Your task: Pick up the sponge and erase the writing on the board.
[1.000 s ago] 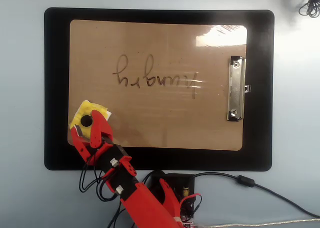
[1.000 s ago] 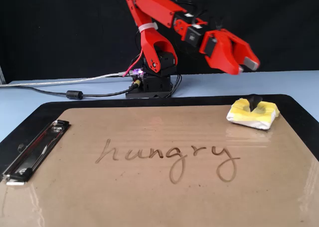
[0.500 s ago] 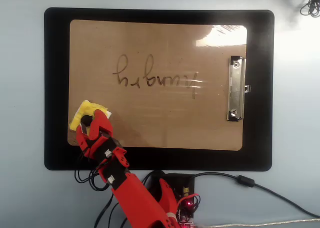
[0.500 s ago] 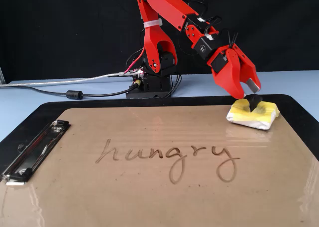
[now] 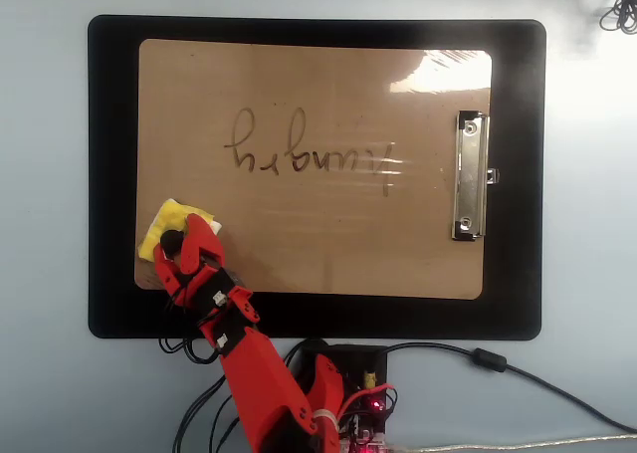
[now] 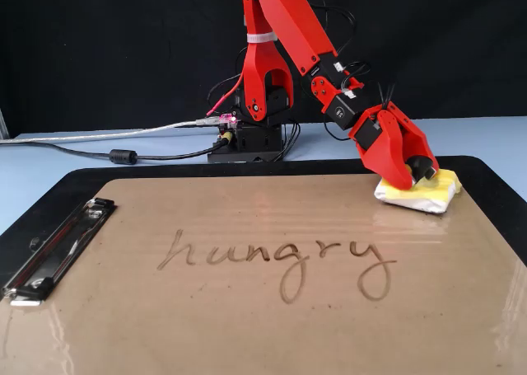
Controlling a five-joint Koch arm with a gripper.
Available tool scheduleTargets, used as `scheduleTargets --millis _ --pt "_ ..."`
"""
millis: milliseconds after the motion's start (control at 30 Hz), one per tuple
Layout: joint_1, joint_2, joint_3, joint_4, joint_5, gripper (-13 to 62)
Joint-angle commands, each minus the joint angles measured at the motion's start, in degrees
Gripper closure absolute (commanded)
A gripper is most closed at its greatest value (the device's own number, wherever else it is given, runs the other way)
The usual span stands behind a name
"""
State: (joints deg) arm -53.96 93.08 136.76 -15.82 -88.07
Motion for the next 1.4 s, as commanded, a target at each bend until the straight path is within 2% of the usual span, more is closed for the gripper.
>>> scheduleTargets --millis 0,233,367,500,667,733,900,1033,1267,1367 --pt "-1.6 0.6 -0.1 -4.7 -1.4 18.7" --pt "-1.7 -4.4 0.1 -8.9 -1.1 19.4" --pt "-1.6 -4.5 0.7 -9.2 -1.1 28.7" --pt "-1.2 -4.1 2.1 -8.3 1.9 35.0" --pt "0.4 1.3 7.4 -8.0 3.8 53.3" --pt "2.6 3.3 8.5 -8.1 3.7 56.5" --pt "7.4 4.7 8.1 -6.5 3.6 56.9" --pt "18.6 5.2 4.3 1.4 5.4 56.9" --pt "43.2 5.1 -5.7 7.3 25.5 57.0" --pt "50.4 4.0 -10.7 7.0 28.1 57.0"
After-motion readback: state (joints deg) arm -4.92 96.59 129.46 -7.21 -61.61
